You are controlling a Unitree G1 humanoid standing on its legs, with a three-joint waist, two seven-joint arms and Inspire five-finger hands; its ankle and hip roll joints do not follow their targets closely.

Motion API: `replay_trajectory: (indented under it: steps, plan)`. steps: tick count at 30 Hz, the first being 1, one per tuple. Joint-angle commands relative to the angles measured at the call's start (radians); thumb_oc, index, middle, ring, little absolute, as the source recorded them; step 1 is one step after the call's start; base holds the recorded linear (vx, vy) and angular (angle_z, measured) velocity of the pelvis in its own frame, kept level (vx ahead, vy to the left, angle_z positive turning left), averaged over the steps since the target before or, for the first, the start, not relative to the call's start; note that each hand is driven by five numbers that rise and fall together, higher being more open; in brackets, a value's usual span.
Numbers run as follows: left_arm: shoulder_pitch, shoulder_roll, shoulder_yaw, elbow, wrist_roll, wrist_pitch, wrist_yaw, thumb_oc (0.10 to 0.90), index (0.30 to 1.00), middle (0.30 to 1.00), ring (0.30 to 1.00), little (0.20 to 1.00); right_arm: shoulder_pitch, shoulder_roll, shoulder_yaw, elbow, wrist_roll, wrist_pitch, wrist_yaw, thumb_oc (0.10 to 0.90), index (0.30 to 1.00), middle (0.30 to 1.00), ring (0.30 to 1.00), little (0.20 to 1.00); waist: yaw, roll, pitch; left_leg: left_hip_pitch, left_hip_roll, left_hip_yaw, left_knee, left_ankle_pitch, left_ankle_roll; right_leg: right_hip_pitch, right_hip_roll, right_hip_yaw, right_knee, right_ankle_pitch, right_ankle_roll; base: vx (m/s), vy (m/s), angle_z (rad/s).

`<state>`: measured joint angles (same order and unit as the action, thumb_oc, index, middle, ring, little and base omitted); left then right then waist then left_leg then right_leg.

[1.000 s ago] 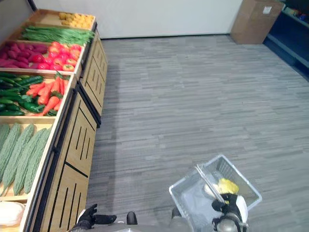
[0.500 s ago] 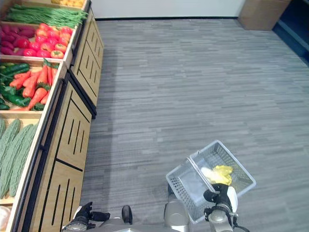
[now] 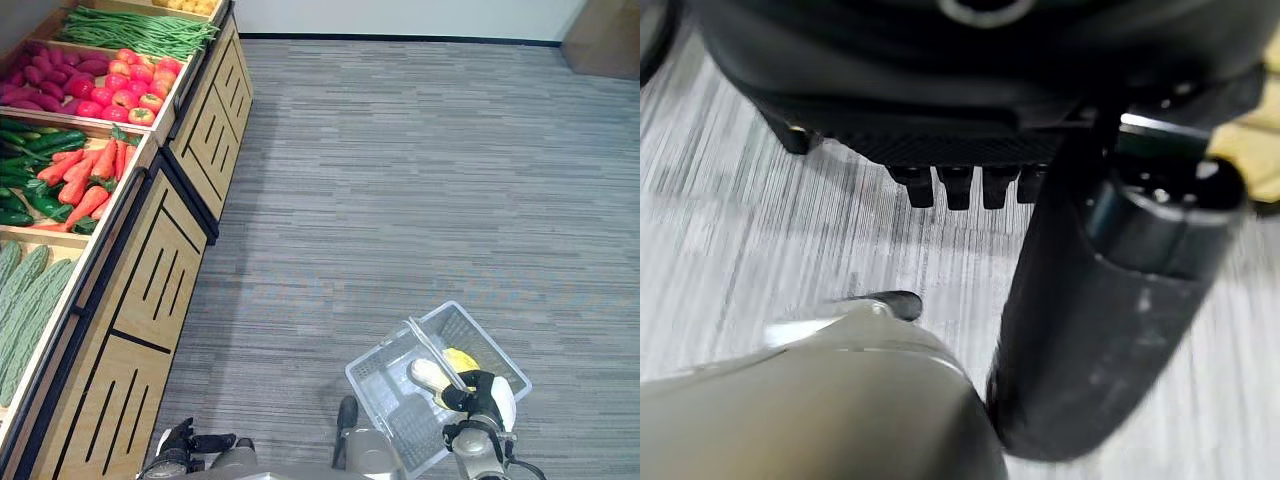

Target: Get the vegetables into the basket

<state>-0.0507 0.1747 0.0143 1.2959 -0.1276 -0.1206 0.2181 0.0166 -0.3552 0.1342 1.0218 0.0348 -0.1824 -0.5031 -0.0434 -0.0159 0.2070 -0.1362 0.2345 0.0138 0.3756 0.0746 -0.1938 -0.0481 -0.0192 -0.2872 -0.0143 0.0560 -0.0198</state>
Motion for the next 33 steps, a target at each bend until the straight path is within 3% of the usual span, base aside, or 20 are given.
replay_trajectory:
  steps: [1, 2, 3, 6, 9, 11, 14, 15, 18, 20, 21, 24, 25, 27, 31, 33]
  plan:
    - [0.053, -0.056, -0.061, 0.054, 0.030, 0.048, 0.026, 0.900, 1.000, 1.000, 1.000, 1.000, -0.048, -0.072, -0.020, -0.115, -0.027, -0.102, -0.055, 0.400, 0.300, 0.300, 0.300, 0.300, 0.005, -0.041, 0.049, 0.043, -0.076, 0.080, -0.064, -0.032, 0.085, 0.000, -0.086, 0.077, 0.086, -0.061, 0.076, 0.15, 0.019, 0.33]
    - [0.065, -0.054, -0.053, 0.059, 0.040, 0.046, 0.025, 0.900, 1.000, 1.000, 1.000, 1.000, -0.044, -0.076, -0.008, -0.149, -0.049, -0.102, -0.055, 0.400, 0.300, 0.300, 0.300, 0.300, 0.021, -0.047, 0.050, -0.010, -0.084, 0.108, -0.151, -0.054, 0.092, 0.020, -0.092, 0.085, 0.072, -0.069, 0.088, 0.12, 0.034, 0.17]
    - [0.066, -0.054, -0.053, 0.058, 0.040, 0.046, 0.025, 0.900, 1.000, 1.000, 1.000, 1.000, -0.043, -0.076, -0.008, -0.150, -0.049, -0.102, -0.055, 0.400, 0.300, 0.300, 0.300, 0.300, 0.023, -0.048, 0.052, -0.006, -0.084, 0.110, -0.152, -0.055, 0.093, 0.022, -0.093, 0.087, 0.072, -0.070, 0.089, 0.19, 0.058, 0.11]
    - [0.082, -0.062, -0.059, 0.074, 0.067, 0.048, 0.022, 0.900, 1.000, 1.000, 1.000, 1.000, -0.048, -0.068, 0.049, -0.144, -0.111, -0.094, -0.049, 0.400, 0.300, 0.300, 0.300, 0.300, 0.076, -0.031, 0.056, -0.123, -0.073, 0.118, -0.358, 0.085, 0.072, 0.103, -0.070, 0.109, 0.056, -0.118, 0.094, 0.25, 0.091, -0.14]
    - [0.099, -0.057, -0.041, 0.088, 0.060, 0.047, 0.017, 0.900, 1.000, 1.000, 1.000, 1.000, -0.047, -0.059, 0.077, -0.170, -0.149, -0.092, -0.042, 0.400, 0.300, 0.300, 0.300, 0.300, 0.101, -0.031, 0.050, -0.114, -0.078, 0.078, -0.371, 0.121, 0.058, 0.152, -0.058, 0.148, 0.053, -0.142, 0.095, 0.29, 0.123, -0.32]
    - [0.122, -0.060, -0.039, 0.094, 0.077, 0.050, 0.017, 0.900, 1.000, 1.000, 1.000, 1.000, -0.031, -0.042, 0.075, -0.179, -0.161, -0.092, -0.047, 0.400, 0.300, 0.300, 0.300, 0.300, 0.093, -0.031, 0.030, -0.067, -0.082, 0.100, -0.386, 0.114, 0.077, 0.173, -0.064, 0.152, 0.051, -0.149, 0.107, 0.29, 0.223, -0.79]
    - [0.119, -0.046, -0.033, 0.098, 0.098, 0.046, 0.038, 0.900, 1.000, 1.000, 1.000, 1.000, -0.035, -0.006, 0.087, -0.178, -0.170, -0.092, -0.052, 0.400, 0.300, 0.300, 0.300, 0.300, 0.097, -0.064, -0.002, -0.041, -0.125, 0.137, -0.340, 0.049, 0.129, 0.181, -0.119, 0.182, 0.069, -0.142, 0.146, 0.29, 0.300, -0.26]
    - [0.119, -0.046, -0.033, 0.098, 0.098, 0.046, 0.038, 0.900, 1.000, 1.000, 1.000, 1.000, -0.035, -0.005, 0.087, -0.178, -0.170, -0.091, -0.052, 0.400, 0.300, 0.300, 0.300, 0.300, 0.098, -0.065, -0.002, -0.041, -0.125, 0.138, -0.339, 0.048, 0.129, 0.181, -0.120, 0.183, 0.069, -0.142, 0.147, 0.24, 0.287, -0.21]
    - [0.091, -0.027, -0.026, 0.066, 0.073, 0.038, 0.046, 0.900, 1.000, 1.000, 1.000, 1.000, -0.059, 0.017, 0.100, -0.176, -0.172, -0.086, -0.055, 0.400, 0.300, 0.300, 0.300, 0.300, 0.107, -0.092, -0.010, -0.030, -0.165, 0.172, -0.281, -0.032, 0.170, 0.152, -0.170, 0.205, 0.126, -0.063, 0.189, 0.17, 0.248, -0.14]
    - [0.087, -0.023, -0.026, 0.062, 0.069, 0.036, 0.046, 0.900, 1.000, 1.000, 1.000, 1.000, -0.065, 0.020, 0.102, -0.171, -0.175, -0.085, -0.056, 0.400, 0.300, 0.300, 0.300, 0.300, 0.109, -0.093, -0.011, -0.025, -0.171, 0.177, -0.281, -0.043, 0.178, 0.142, -0.179, 0.209, 0.145, -0.042, 0.196, 0.11, 0.206, -0.09]
    - [0.077, -0.016, -0.031, 0.044, 0.062, 0.030, 0.037, 0.900, 1.000, 1.000, 1.000, 1.000, -0.078, 0.024, 0.107, -0.172, -0.179, -0.081, -0.054, 0.400, 0.300, 0.300, 0.300, 0.300, 0.113, -0.093, -0.010, -0.006, -0.185, 0.188, -0.287, -0.063, 0.198, 0.108, -0.199, 0.208, 0.211, 0.018, 0.210, 0.10, 0.217, -0.08]
    - [0.066, -0.006, -0.037, 0.029, 0.055, 0.023, 0.025, 0.900, 1.000, 1.000, 1.000, 1.000, -0.093, 0.024, 0.108, -0.172, -0.182, -0.078, -0.054, 0.400, 0.300, 0.300, 0.300, 0.300, 0.116, -0.086, -0.003, 0.024, -0.192, 0.202, -0.302, -0.076, 0.215, 0.071, -0.220, 0.189, 0.299, 0.070, 0.216, 0.09, 0.216, -0.23]
    - [0.061, -0.001, -0.040, 0.024, 0.059, 0.021, 0.021, 0.900, 1.000, 1.000, 1.000, 1.000, -0.092, 0.026, 0.105, -0.182, -0.183, -0.075, -0.054, 0.400, 0.300, 0.300, 0.300, 0.300, 0.108, -0.079, 0.001, 0.038, -0.195, 0.197, -0.307, -0.081, 0.223, 0.053, -0.211, 0.200, 0.358, 0.087, 0.213, 0.13, 0.220, -0.08]
    - [0.038, 0.022, -0.059, 0.020, 0.083, 0.020, 0.023, 0.900, 1.000, 1.000, 1.000, 1.000, -0.091, 0.032, 0.098, -0.175, -0.181, -0.071, -0.059, 0.400, 0.300, 0.300, 0.300, 0.300, 0.087, -0.064, 0.007, 0.103, -0.203, 0.192, -0.337, -0.105, 0.236, -0.009, -0.221, 0.156, 0.465, 0.115, 0.203, 0.21, 0.236, 0.14]
    - [0.003, 0.045, -0.044, 0.018, 0.073, 0.020, 0.043, 0.900, 1.000, 1.000, 1.000, 1.000, -0.078, 0.037, 0.094, -0.186, -0.182, -0.065, -0.059, 0.400, 0.300, 0.300, 0.300, 0.300, 0.055, -0.058, 0.019, 0.170, -0.198, 0.174, -0.359, -0.129, 0.224, -0.108, -0.197, 0.119, 0.427, 0.068, 0.188, 0.19, 0.027, 0.11]
    - [-0.005, 0.048, -0.042, 0.017, 0.070, 0.019, 0.045, 0.900, 1.000, 1.000, 1.000, 1.000, -0.077, 0.036, 0.092, -0.180, -0.180, -0.065, -0.060, 0.400, 0.300, 0.300, 0.300, 0.300, 0.046, -0.059, 0.030, 0.193, -0.199, 0.161, -0.359, -0.139, 0.219, -0.109, -0.193, 0.110, 0.397, 0.054, 0.186, 0.30, -0.063, 0.35]
